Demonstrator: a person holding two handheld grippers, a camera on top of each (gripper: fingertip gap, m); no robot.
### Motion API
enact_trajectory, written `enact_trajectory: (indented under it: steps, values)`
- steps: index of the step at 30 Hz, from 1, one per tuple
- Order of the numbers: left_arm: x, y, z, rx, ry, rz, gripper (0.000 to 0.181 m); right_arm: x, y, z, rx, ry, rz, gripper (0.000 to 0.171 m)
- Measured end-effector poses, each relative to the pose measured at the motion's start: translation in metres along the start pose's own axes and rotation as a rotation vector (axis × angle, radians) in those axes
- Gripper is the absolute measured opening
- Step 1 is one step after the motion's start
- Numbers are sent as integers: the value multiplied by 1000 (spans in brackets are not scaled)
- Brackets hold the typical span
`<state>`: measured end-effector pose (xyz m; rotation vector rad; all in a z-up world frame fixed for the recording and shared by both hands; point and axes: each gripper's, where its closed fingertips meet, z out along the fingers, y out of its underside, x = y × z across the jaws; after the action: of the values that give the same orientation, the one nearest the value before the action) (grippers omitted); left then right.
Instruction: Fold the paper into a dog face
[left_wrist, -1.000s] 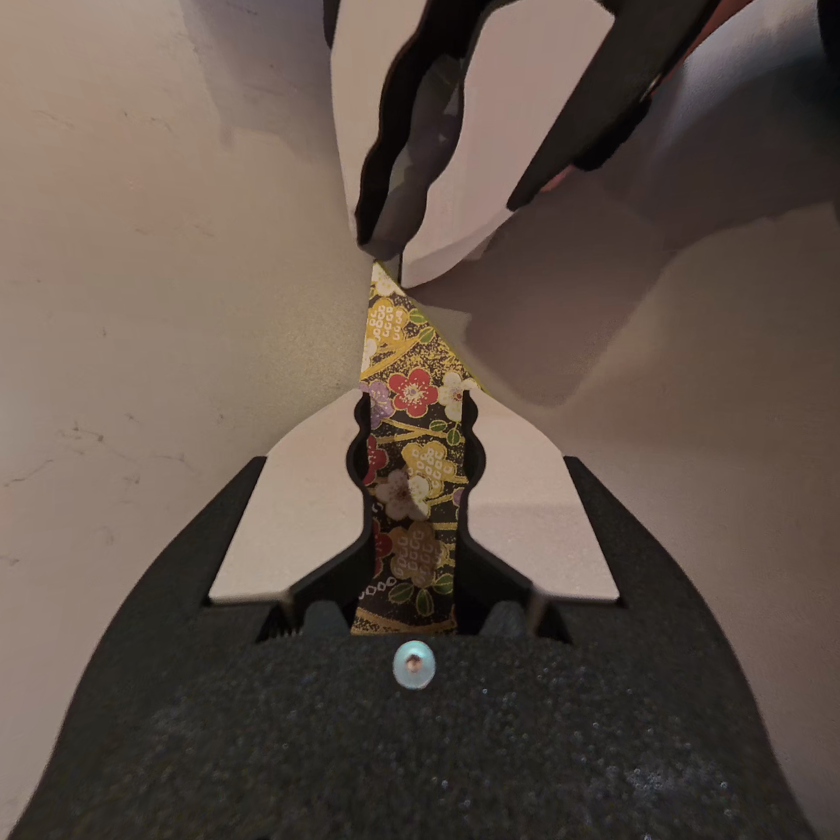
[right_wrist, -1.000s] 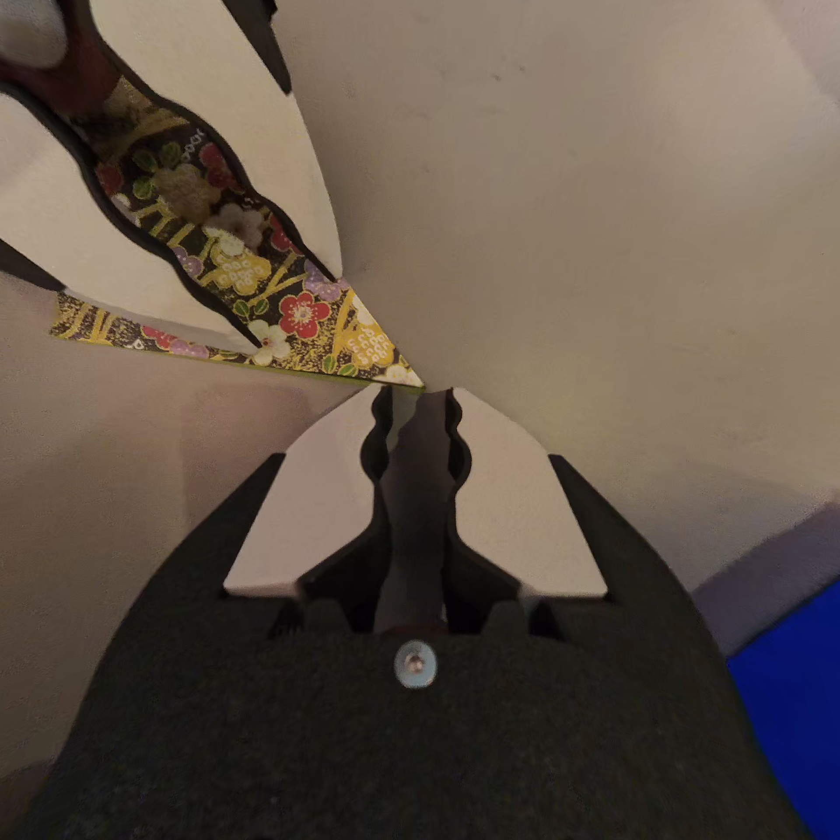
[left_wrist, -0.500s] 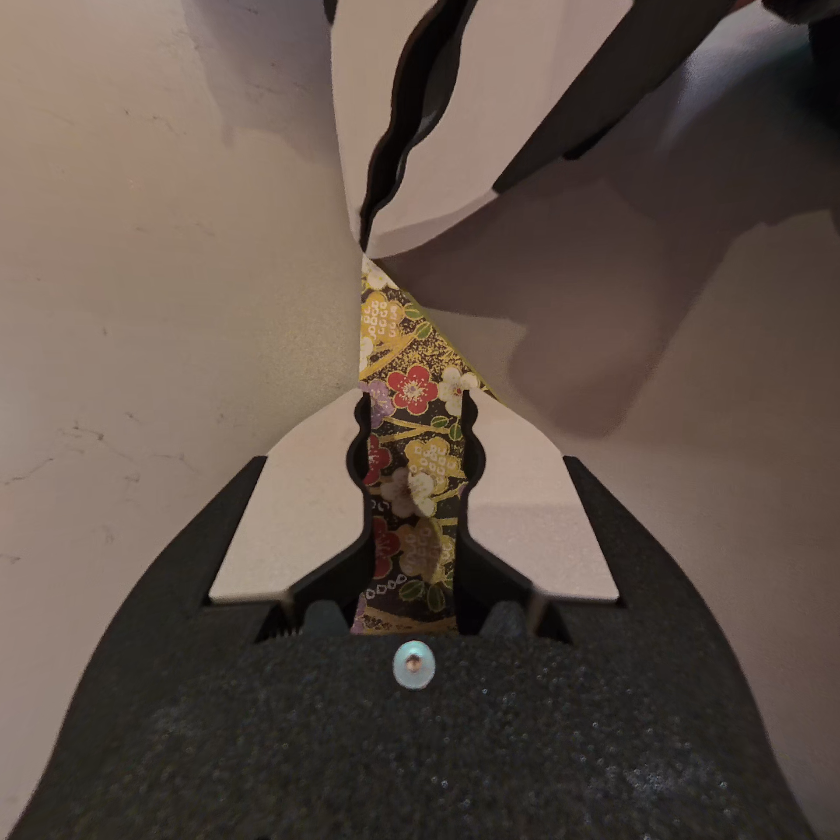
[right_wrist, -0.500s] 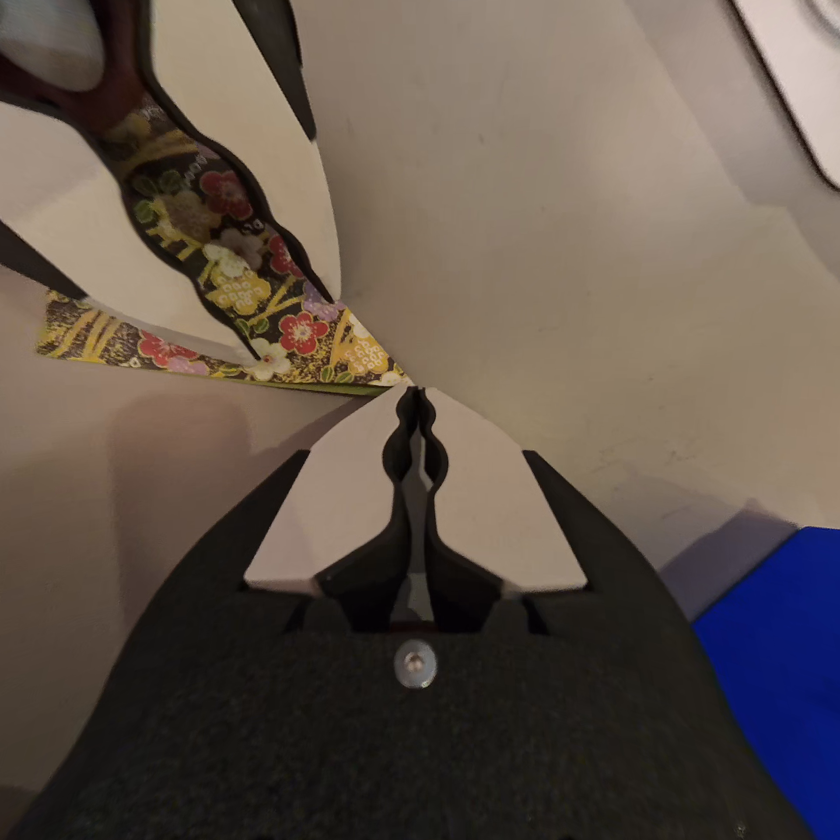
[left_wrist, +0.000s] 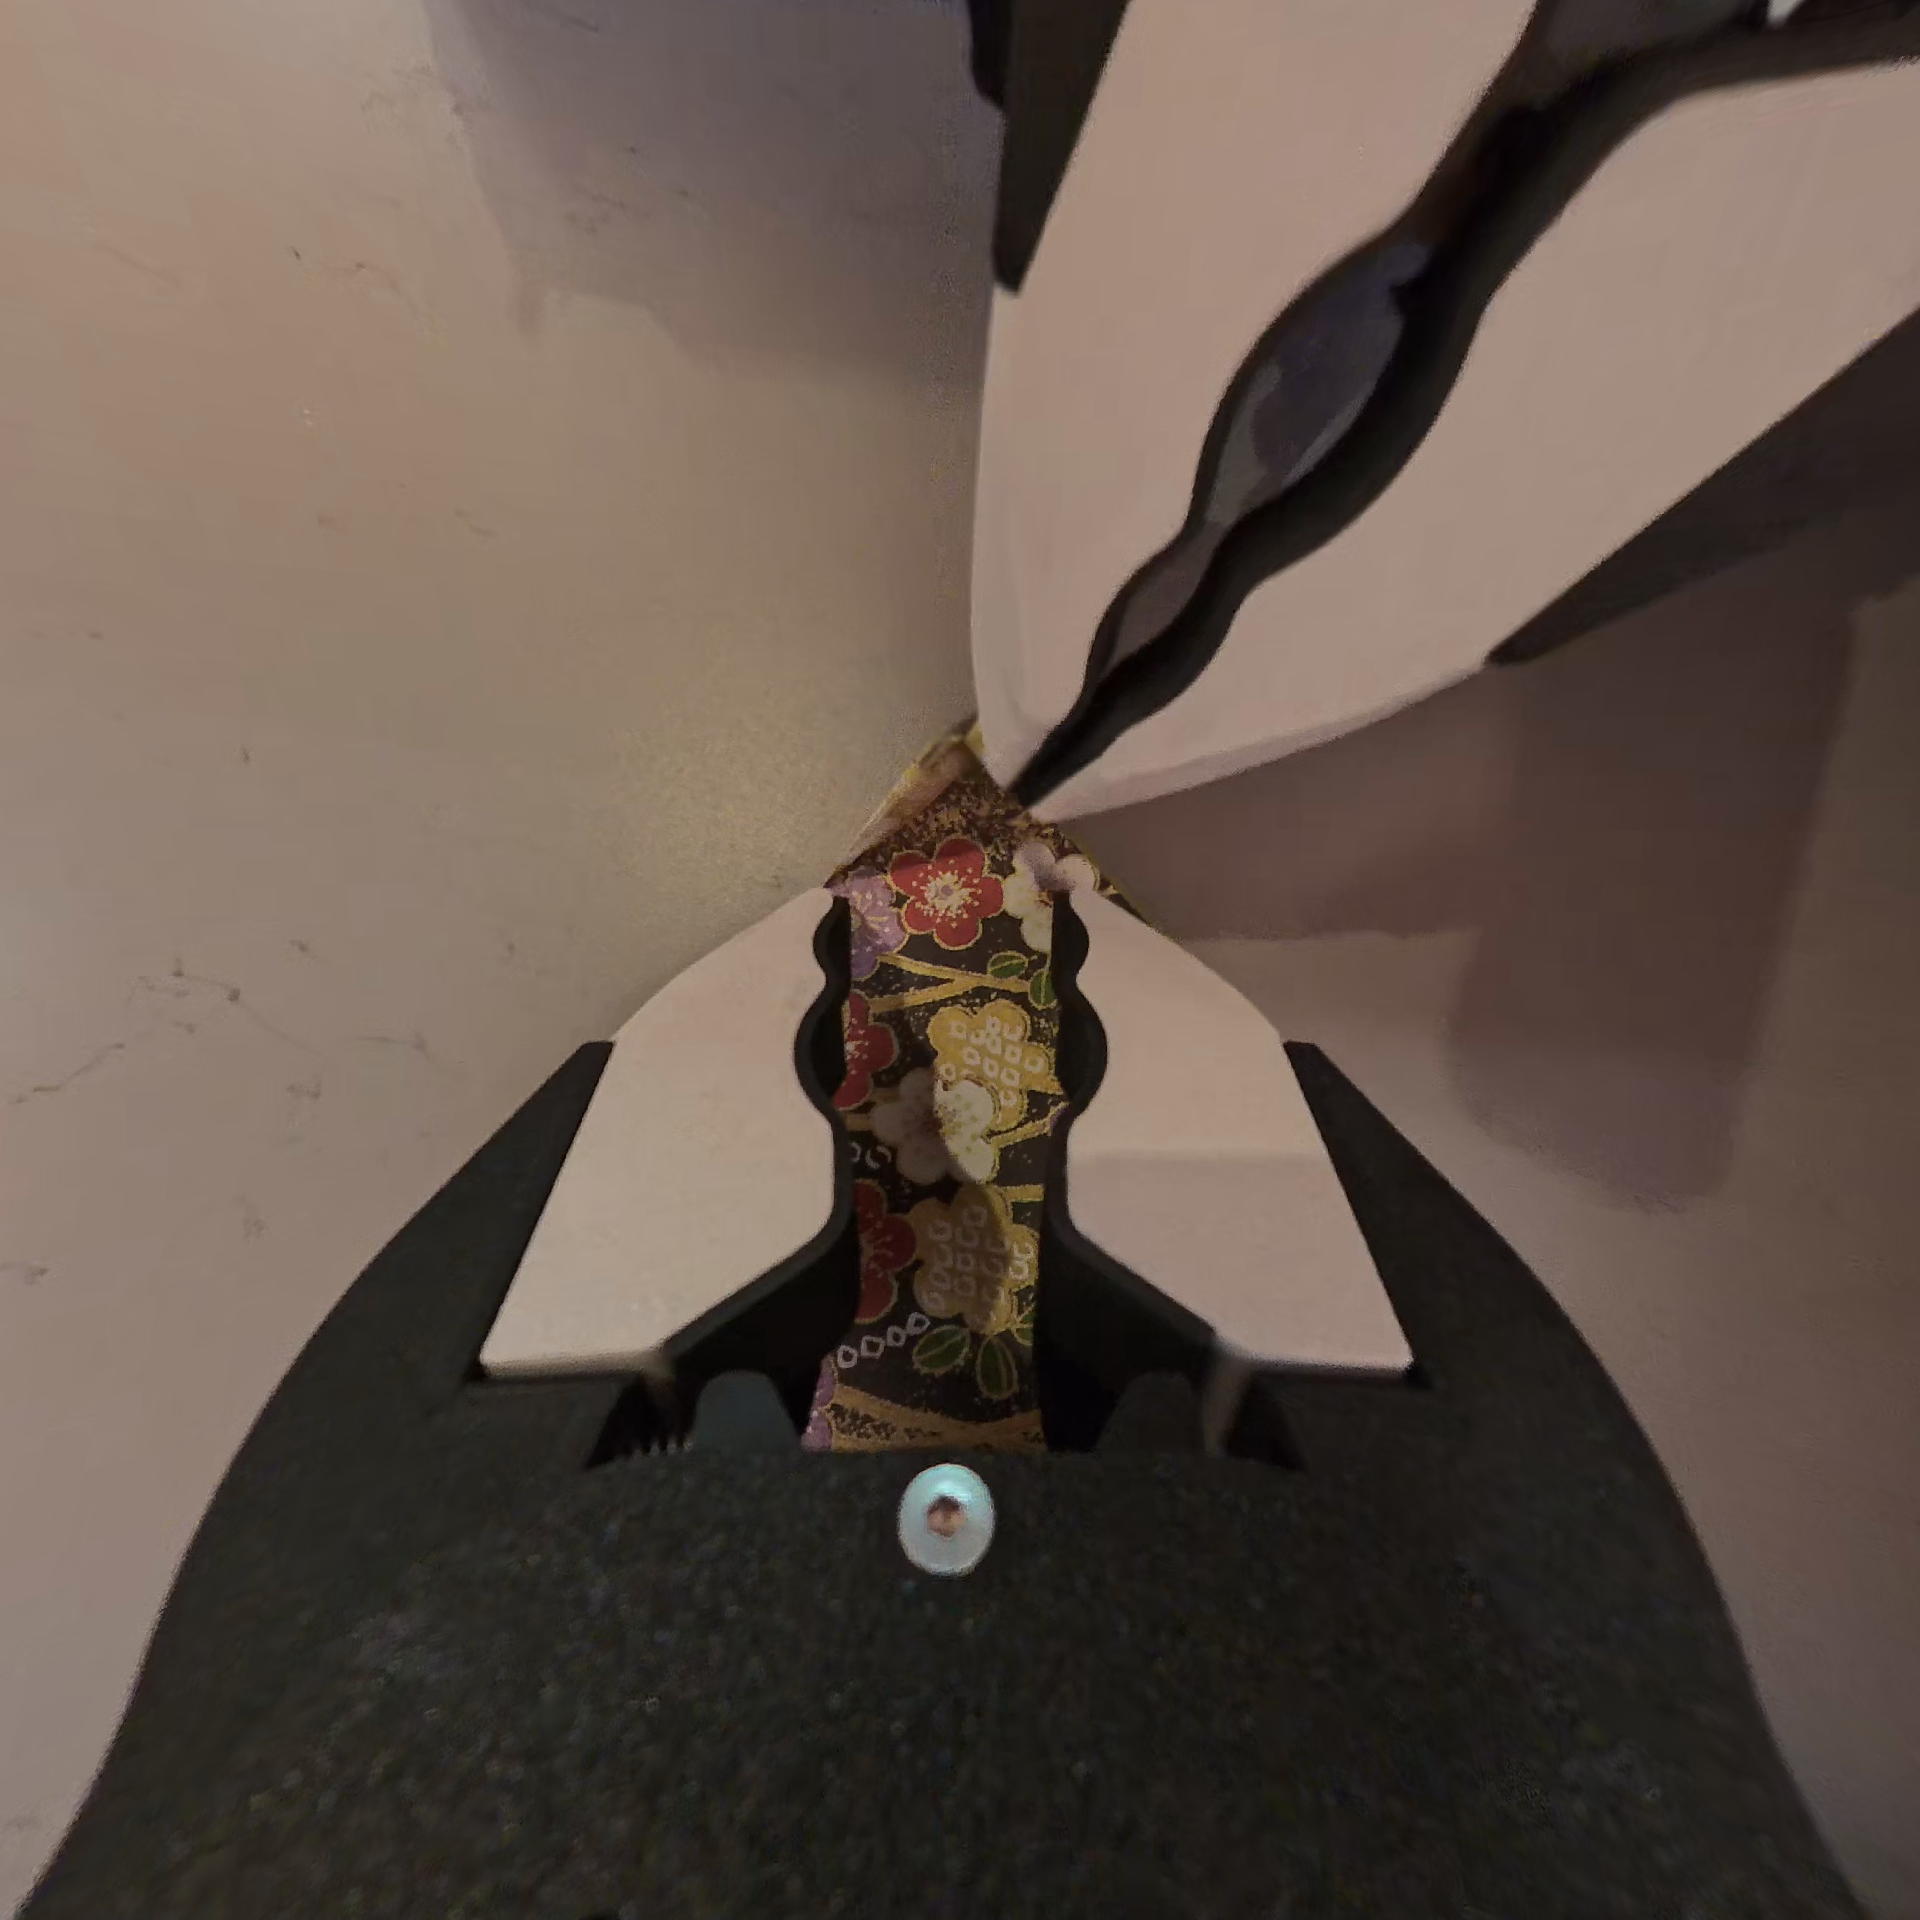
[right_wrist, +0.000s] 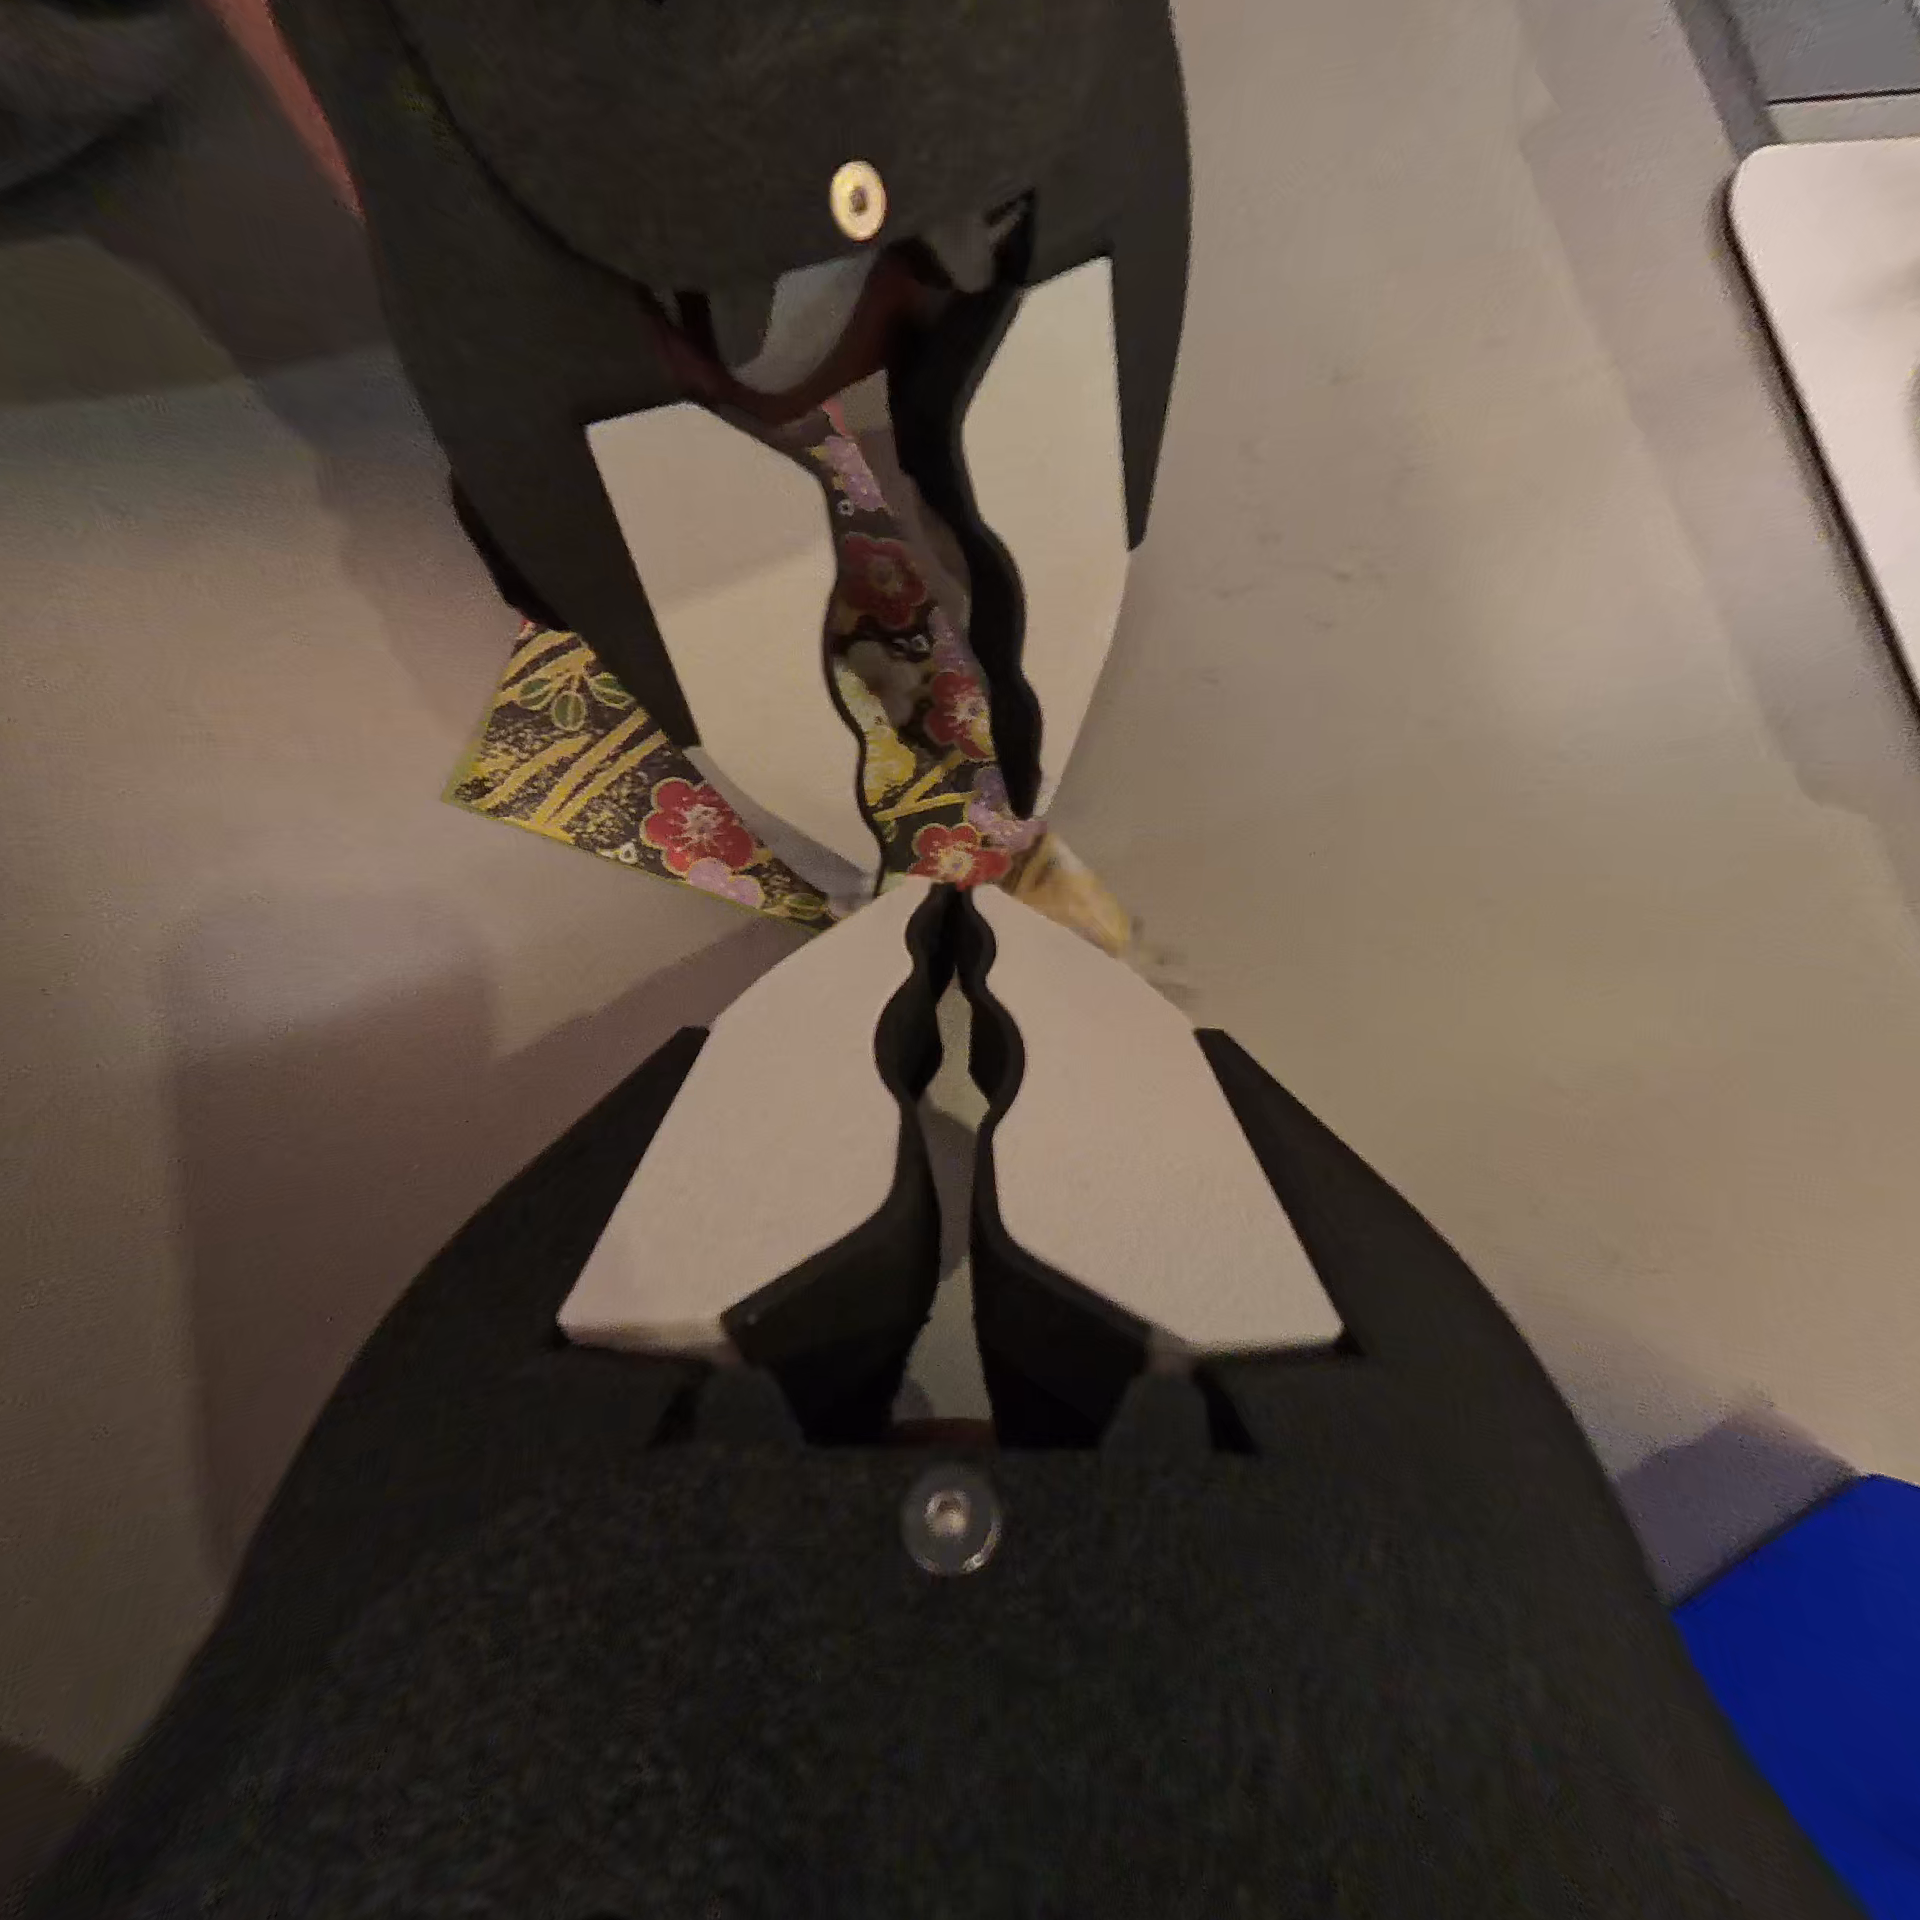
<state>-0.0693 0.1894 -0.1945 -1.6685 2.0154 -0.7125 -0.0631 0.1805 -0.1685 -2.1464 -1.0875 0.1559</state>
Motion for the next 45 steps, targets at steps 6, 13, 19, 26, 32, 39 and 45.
enact_trajectory:
  steps: [6, 13, 19, 26, 32, 39, 45]
  values:
    - [0, 0, 0, -1, -2, -1, 36, -6, 7, 9, -17, -5, 21, 0]
    - [0, 0, 0, 0, -6, -3, 37, 44, 20, 0, 24, 46, 425, 27]
    - [0, 0, 0, 7, -7, -6, 36, 34, 35, 9, -41, -32, 512, 40]
    - [0, 0, 0, 9, -6, -7, 36, 26, 27, 11, 8, -89, 628, 33]
    - [0, 0, 0, 8, -7, -7, 36, 23, 23, 6, 86, -227, 830, 26]
    - [0, 0, 0, 7, -7, -7, 36, 27, 21, 9, 104, -275, 937, 16]
    - [0, 0, 0, 8, -8, -8, 36, 26, 16, 14, 132, -320, 956, 0]
